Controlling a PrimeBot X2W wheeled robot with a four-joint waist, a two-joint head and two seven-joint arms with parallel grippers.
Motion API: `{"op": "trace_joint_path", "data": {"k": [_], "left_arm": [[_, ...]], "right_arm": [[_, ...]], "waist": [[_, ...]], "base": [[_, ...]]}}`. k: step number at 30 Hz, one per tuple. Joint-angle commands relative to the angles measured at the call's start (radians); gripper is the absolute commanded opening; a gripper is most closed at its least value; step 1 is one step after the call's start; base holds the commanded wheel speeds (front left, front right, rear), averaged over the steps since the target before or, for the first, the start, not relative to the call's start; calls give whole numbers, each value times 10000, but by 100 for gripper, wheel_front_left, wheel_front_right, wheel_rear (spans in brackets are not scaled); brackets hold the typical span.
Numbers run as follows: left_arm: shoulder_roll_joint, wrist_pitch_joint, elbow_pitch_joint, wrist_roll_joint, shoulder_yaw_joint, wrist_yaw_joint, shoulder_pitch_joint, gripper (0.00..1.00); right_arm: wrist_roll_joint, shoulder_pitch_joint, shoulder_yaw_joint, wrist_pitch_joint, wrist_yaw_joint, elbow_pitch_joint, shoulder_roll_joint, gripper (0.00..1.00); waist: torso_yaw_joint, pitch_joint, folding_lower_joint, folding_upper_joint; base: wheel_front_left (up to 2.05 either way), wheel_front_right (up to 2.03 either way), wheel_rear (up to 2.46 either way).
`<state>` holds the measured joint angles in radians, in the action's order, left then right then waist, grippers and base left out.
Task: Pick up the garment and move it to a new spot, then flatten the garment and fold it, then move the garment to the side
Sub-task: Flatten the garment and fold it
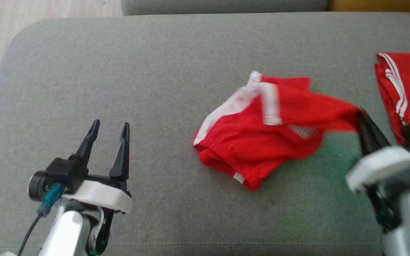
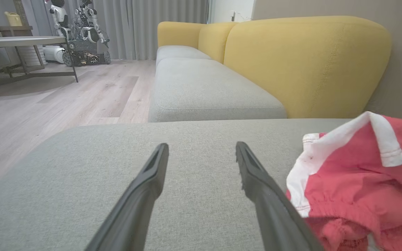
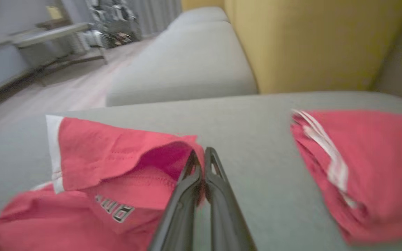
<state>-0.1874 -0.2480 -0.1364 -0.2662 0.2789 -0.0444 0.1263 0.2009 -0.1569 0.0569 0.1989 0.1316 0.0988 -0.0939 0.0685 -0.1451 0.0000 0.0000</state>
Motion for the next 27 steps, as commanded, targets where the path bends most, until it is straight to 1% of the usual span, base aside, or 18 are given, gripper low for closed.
{"op": "trace_joint_path", "data": {"k": [1, 4, 5, 6, 7, 10, 14, 17, 20, 24, 27], "left_arm": [[-245, -91, 322, 62, -352, -50, 480, 100], [-265, -89, 343, 56, -330, -54, 545, 100], [-271, -87, 343, 54, -320, -53, 566, 100], [-275, -86, 340, 50, -313, -57, 580, 100], [-279, -83, 335, 46, -302, -58, 592, 100], [-298, -83, 316, 24, -290, -67, 607, 100], [-317, -84, 303, -19, -288, -98, 568, 100], [-308, -88, 324, -51, -317, -177, 470, 100], [-296, -93, 358, -95, -375, -288, 298, 100], [-289, -88, 425, -151, -399, -410, -7, 100], [-288, -68, 467, -201, -392, -477, -260, 100]], "right_arm": [[-29, -184, -127, 64, -9, -375, 58, 0], [88, 361, 665, 389, -9, -24, 208, 0], [183, 478, 780, 450, -9, 136, 255, 6], [264, 554, 855, 440, -9, 282, 293, 47], [310, 617, 918, 415, -9, 440, 322, 100], [489, 660, 979, 176, -9, 723, 388, 100], [723, 637, 782, -413, -9, 476, 420, 100], [686, 643, 532, -886, -9, -139, 426, 100], [315, 701, 275, -1206, -9, -880, 422, 100], [-248, 913, -122, -1269, -9, -1685, 340, 100], [-458, 1157, -395, -1223, -9, -2088, 325, 100]], "waist": [[-51, -37, 0, 0], [-129, -136, 0, 0], [-150, -158, 0, 0], [-171, -177, 0, 0], [-188, -195, 0, 0], [-243, -210, 0, 0], [-296, -127, 0, 0], [-315, 31, 0, 0], [-342, 252, 0, 0], [-356, 541, 0, 0], [-363, 738, 0, 0]], "base": [[0, 0, 0], [0, 0, 0], [0, 0, 0], [0, 0, 0], [0, 0, 0], [0, 0, 0], [0, 0, 0], [0, 0, 0], [0, 0, 0], [0, 0, 0], [0, 0, 0]]}}
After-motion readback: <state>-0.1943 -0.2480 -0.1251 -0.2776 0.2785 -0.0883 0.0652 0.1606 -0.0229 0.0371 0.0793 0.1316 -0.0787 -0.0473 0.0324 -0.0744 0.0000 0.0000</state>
